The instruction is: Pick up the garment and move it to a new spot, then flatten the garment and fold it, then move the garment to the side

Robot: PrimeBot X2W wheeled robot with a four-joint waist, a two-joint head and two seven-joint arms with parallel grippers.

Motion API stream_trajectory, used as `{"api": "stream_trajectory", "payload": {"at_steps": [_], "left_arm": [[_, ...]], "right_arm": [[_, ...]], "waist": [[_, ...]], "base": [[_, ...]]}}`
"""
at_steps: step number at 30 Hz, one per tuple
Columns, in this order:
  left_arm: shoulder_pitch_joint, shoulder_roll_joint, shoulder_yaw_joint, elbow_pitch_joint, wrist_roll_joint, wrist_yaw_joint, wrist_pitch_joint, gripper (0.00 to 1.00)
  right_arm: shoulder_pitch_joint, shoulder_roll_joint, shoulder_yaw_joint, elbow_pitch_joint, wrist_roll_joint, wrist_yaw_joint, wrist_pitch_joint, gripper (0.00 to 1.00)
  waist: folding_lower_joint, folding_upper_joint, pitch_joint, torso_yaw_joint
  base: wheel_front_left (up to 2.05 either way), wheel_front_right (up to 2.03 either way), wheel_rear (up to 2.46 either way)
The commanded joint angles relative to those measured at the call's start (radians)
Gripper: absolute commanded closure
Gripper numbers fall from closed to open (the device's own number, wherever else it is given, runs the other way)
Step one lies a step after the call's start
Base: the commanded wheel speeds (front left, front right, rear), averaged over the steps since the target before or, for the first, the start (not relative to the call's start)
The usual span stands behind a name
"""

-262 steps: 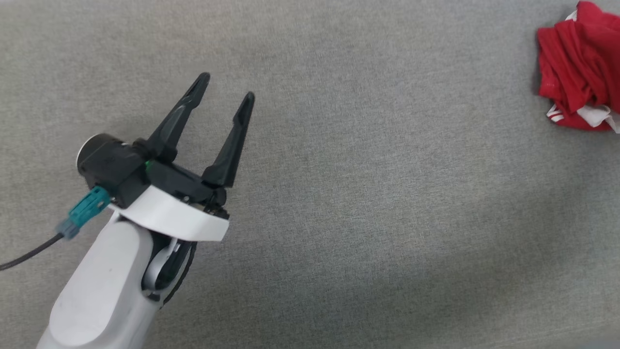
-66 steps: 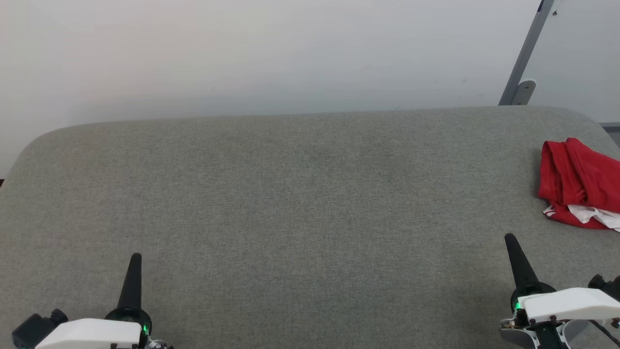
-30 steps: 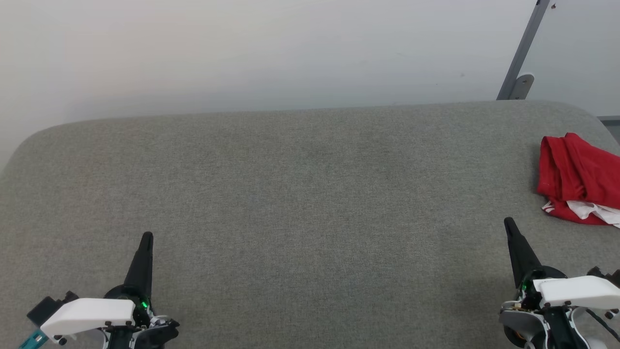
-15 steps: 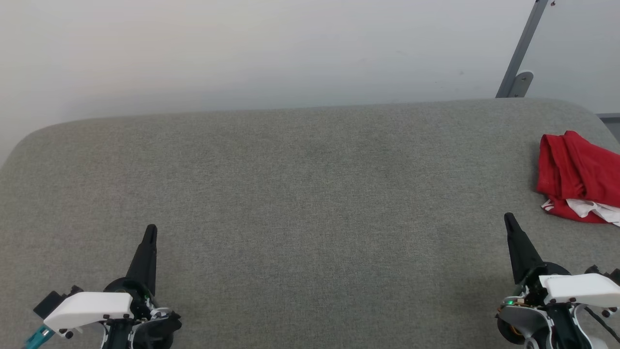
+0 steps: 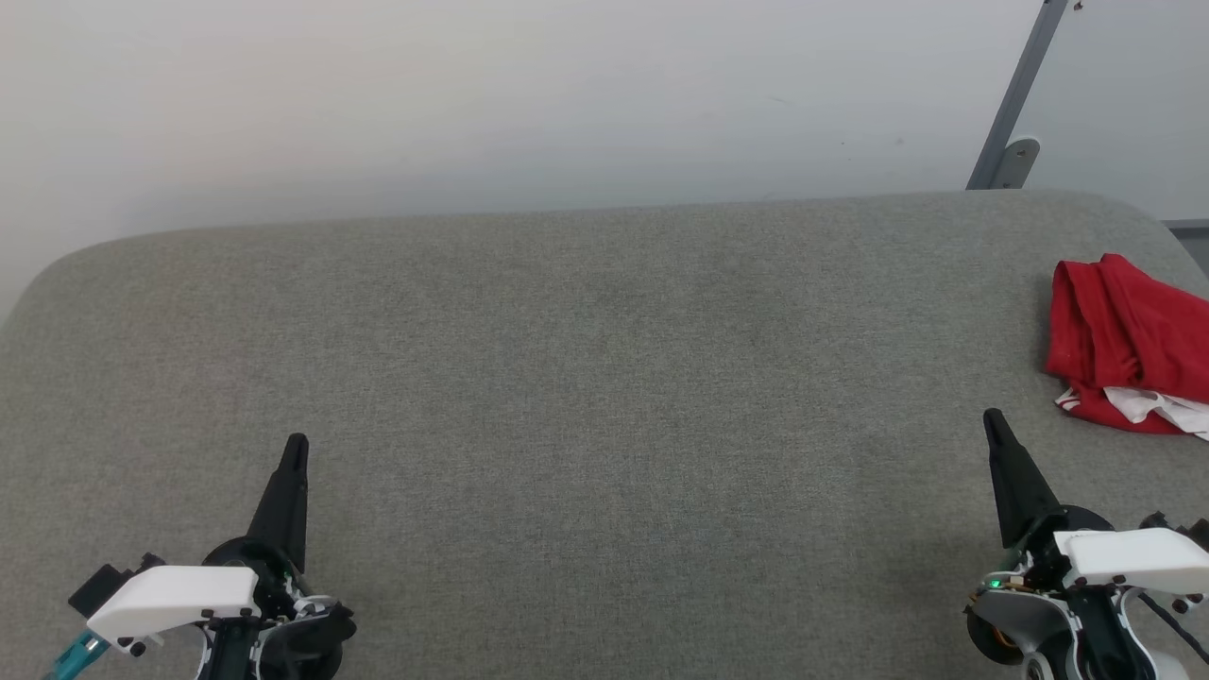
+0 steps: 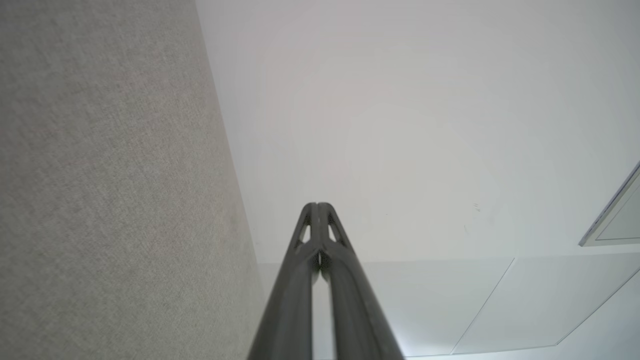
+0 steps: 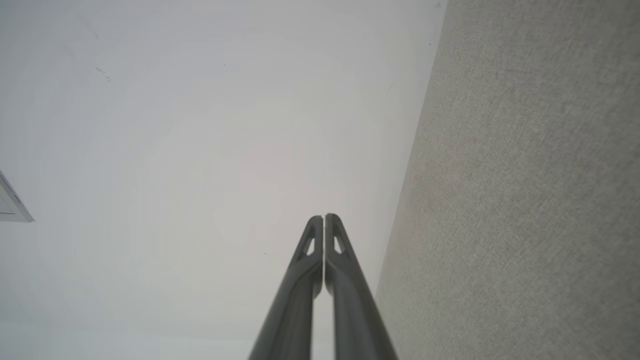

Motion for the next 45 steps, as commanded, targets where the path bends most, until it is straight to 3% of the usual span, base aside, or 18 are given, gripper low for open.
{"api": "stream_trajectory", "payload": {"at_steps": [1,45], "left_arm": [[-0.012,-0.001,0.000,0.001,-0.001,-0.005,0.004,1.00],[-0.012,-0.003,0.003,0.000,0.003,-0.005,0.007,1.00]], "right_arm": [[-0.004,0.001,-0.001,0.002,0.004,0.000,0.002,1.00],[-0.004,0.001,-0.001,0.002,0.004,0.000,0.001,1.00]], "waist": [[0.0000,0.0000,0.000,0.000],[0.0000,0.0000,0.000,0.000]], "base": [[0.00,0.00,0.00],[0.00,0.00,0.00]]}}
